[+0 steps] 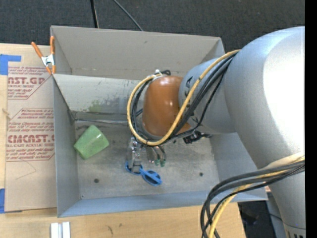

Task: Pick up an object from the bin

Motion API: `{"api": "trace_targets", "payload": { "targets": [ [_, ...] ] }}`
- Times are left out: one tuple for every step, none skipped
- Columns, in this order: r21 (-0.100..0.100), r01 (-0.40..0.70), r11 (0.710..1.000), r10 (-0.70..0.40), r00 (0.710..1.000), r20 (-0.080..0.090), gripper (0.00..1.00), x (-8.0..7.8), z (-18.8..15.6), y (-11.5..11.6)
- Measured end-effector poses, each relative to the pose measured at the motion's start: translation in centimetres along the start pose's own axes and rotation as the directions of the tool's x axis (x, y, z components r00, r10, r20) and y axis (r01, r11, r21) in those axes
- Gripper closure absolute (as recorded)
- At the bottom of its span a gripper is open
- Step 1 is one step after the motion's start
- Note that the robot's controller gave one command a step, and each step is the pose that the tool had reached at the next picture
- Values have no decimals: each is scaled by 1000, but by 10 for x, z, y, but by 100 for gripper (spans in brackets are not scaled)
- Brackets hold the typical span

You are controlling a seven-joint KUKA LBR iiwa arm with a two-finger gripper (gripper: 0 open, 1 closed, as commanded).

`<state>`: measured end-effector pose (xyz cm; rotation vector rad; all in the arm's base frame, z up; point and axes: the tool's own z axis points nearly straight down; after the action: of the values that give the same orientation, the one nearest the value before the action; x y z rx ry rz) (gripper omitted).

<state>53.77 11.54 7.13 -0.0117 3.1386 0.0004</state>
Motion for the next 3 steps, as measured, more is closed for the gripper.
{"api": "trace_targets", "payload": {
  "targets": [
    [-2,0,1000,0,1000,0,0,1,1,1],
    [-5,163,987,-163,987,2,0,-12,-9,124],
    [-2,157,988,-157,988,-1,100,-12,-8,120]
  ]
}}
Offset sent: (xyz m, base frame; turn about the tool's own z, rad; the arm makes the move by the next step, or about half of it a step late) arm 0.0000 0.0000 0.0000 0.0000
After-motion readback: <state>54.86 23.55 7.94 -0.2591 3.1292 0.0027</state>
